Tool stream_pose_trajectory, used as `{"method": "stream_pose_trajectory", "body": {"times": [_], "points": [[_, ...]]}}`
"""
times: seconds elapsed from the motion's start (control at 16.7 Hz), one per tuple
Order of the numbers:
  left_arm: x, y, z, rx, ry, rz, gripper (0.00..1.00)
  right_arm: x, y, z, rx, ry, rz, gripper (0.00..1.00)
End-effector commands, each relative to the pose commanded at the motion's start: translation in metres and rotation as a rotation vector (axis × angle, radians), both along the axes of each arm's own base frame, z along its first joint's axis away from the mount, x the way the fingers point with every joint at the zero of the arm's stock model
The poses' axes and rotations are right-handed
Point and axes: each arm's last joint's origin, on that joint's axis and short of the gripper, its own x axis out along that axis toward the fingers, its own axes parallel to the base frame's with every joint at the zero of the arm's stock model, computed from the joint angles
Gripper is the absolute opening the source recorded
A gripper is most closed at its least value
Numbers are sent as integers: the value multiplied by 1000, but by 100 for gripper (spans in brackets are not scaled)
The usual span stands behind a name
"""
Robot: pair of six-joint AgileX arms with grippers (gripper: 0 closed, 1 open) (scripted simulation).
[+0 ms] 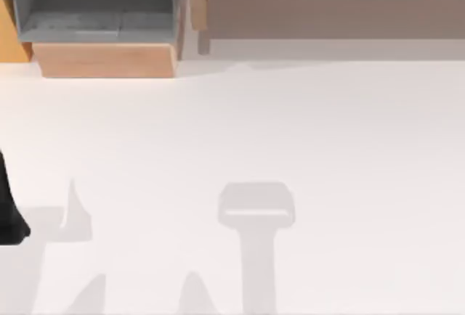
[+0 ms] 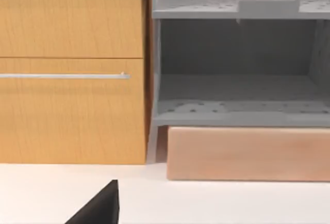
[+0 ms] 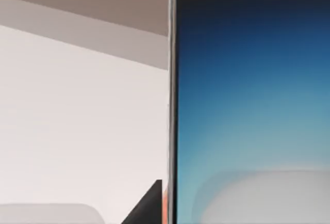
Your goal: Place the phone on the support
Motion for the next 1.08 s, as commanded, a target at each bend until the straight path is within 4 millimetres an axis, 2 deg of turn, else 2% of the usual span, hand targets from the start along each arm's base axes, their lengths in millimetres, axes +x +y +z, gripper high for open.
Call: {"method": "stream_pose_trajectory", "body": {"times": [0.12, 0.9, 1.08], "points": [[0, 0, 0, 0, 0, 0, 100, 0, 0, 0, 0, 0, 0, 0], [0, 0, 0, 0, 0, 0, 100, 0, 0, 0, 0, 0, 0, 98], [0, 0, 0, 0, 0, 0, 100, 0, 0, 0, 0, 0, 0, 100]]}}
